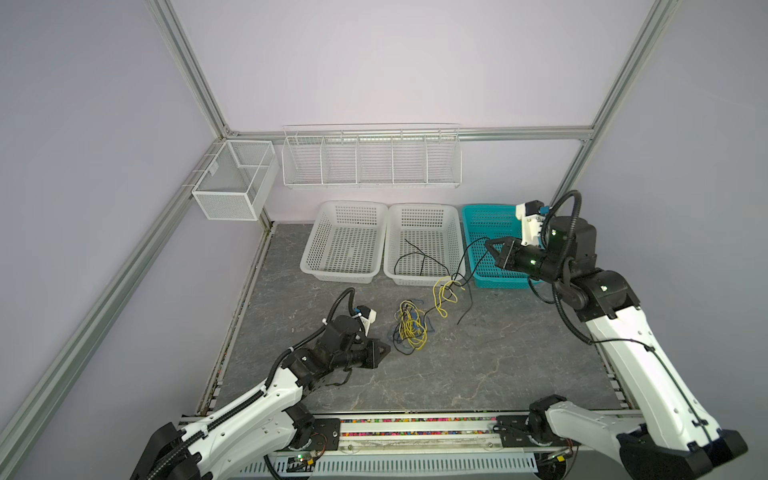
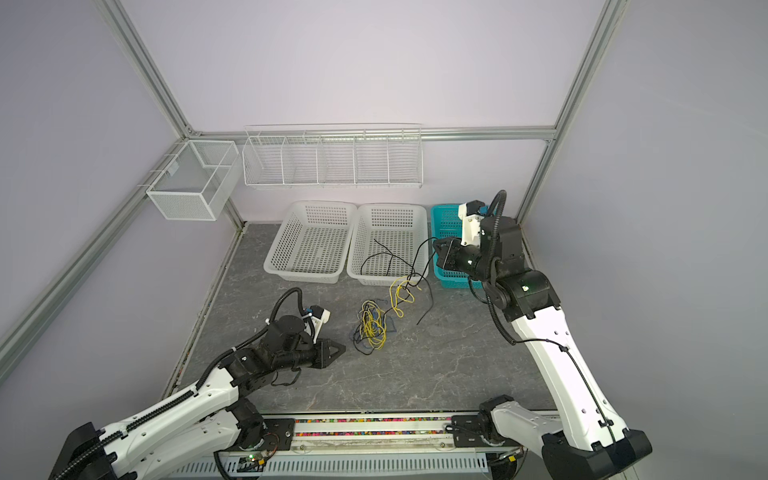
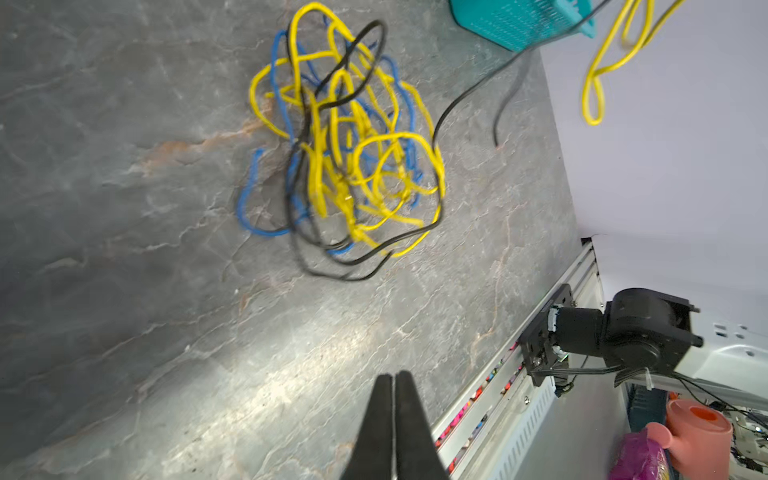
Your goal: Untangle the cables
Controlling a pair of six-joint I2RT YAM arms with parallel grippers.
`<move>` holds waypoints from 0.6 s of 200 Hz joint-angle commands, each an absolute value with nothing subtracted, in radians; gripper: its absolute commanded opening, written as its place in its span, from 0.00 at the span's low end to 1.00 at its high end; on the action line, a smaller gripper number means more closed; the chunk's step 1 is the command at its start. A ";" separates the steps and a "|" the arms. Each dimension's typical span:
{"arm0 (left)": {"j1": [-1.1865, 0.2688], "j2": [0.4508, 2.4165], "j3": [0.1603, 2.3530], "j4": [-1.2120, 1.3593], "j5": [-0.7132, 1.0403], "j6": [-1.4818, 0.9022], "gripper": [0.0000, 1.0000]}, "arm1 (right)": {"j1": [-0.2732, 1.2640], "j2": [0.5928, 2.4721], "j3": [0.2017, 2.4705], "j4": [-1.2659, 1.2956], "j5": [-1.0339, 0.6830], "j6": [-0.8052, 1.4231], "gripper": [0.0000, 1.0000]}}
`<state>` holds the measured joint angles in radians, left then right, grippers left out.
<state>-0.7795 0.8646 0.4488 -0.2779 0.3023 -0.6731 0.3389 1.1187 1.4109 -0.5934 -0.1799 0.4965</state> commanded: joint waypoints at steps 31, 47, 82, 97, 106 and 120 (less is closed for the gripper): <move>-0.776 0.836 0.457 -0.286 0.285 -0.683 0.16 | 0.343 1.092 1.415 -0.517 -0.306 0.517 0.06; -0.776 0.829 0.456 -0.249 0.302 -0.710 0.39 | 0.352 1.083 1.422 -0.500 -0.353 0.522 0.06; -0.776 0.814 0.444 -0.060 0.367 -0.812 0.65 | 0.397 1.092 1.431 -0.482 -0.434 0.512 0.06; -0.776 0.819 0.438 0.033 0.382 -0.847 0.70 | 0.423 1.094 1.429 -0.483 -0.440 0.494 0.07; -0.776 0.831 0.441 0.076 0.387 -0.854 0.72 | 0.441 1.093 1.427 -0.480 -0.442 0.484 0.06; -0.776 0.855 0.463 0.102 0.375 -0.857 0.73 | 0.470 1.094 1.421 -0.477 -0.440 0.470 0.06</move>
